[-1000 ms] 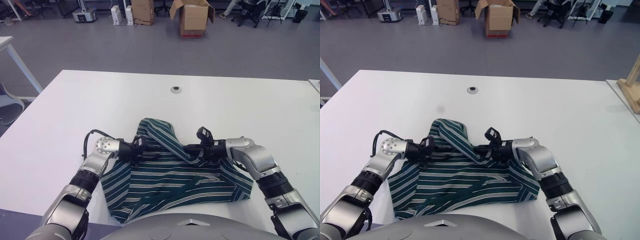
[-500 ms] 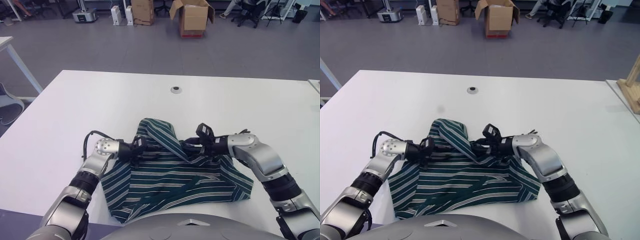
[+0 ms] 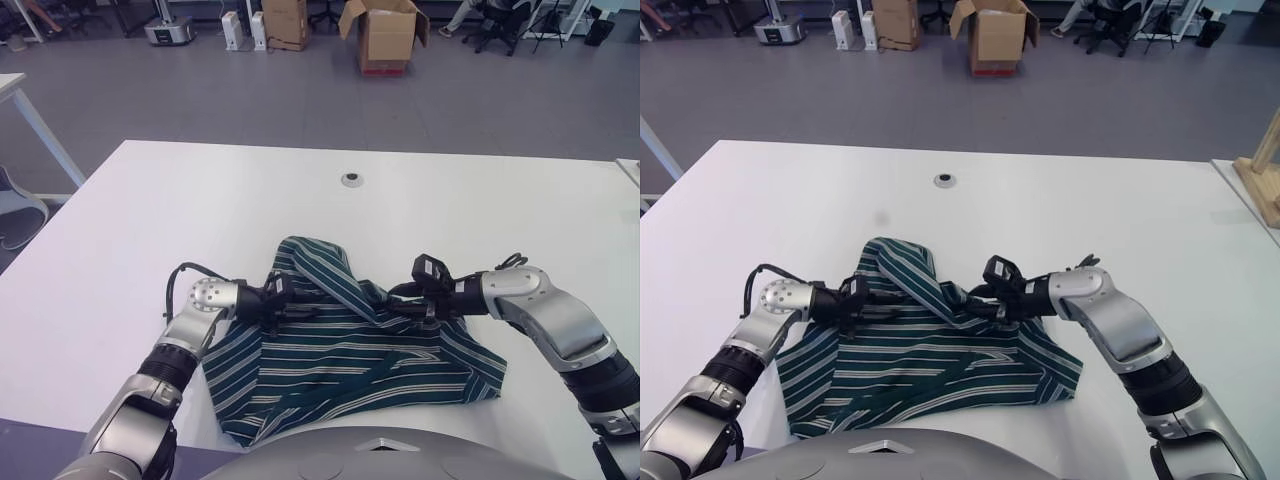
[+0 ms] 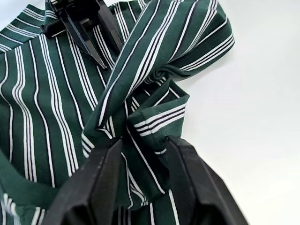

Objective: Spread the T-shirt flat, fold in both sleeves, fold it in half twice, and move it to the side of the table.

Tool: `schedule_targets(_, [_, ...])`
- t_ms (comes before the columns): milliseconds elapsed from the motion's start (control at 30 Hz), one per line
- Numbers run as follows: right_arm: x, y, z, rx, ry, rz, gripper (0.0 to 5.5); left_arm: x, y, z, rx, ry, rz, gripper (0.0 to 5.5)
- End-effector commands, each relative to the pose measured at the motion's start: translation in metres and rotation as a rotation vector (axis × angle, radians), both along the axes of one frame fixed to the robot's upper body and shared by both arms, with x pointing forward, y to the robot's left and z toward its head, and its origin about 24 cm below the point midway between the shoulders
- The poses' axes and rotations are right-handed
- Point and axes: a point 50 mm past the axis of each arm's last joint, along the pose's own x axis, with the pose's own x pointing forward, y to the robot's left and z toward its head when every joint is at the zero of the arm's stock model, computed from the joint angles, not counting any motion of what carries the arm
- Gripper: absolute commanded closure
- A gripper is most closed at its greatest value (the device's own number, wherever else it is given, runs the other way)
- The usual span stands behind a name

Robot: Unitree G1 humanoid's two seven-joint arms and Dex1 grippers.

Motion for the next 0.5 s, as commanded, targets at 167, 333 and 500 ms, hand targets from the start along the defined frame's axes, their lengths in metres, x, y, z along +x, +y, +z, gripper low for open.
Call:
schedule_targets(167, [0.017, 0.001, -0.021, -0.055, -0.052, -0.103, 4.39, -0.011, 0.003, -0.017, 0.074, 0.069, -0.004, 4.25])
schedule_targets(333, [0.027, -0.001, -0.020, -0.024, -0.077, -0.162, 5.46, -0.012, 0.004, -0.018, 0.076, 0.072, -0.001, 4.25])
schedule_targets(500, [0.087, -0.027, -0.014, 0.007, -0.156, -0.449, 5.46, -0.010, 0.006, -0.019, 0.081, 0.070, 0.009, 4.25])
